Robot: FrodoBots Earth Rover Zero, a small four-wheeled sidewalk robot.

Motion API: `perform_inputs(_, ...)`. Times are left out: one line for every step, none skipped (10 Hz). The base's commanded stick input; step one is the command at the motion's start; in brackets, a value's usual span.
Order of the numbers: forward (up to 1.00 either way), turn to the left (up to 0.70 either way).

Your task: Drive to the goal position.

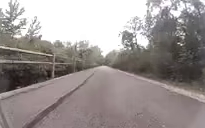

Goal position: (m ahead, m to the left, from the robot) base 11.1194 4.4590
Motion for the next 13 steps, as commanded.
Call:
perform_inputs(0.70,0.00)
perform_inputs(0.70,0.00)
perform_inputs(0.70,0.00)
perform_inputs(0.70,0.10)
perform_inputs(0.70,0.20)
perform_inputs(0.70,0.30)
perform_inputs(0.70,0.30)
perform_inputs(0.70,0.00)
perform_inputs(0.70,0.00)
perform_inputs(0.70,0.00)
perform_inputs(0.70,0.00)
perform_inputs(0.70,0.00)
perform_inputs(0.70,0.00)
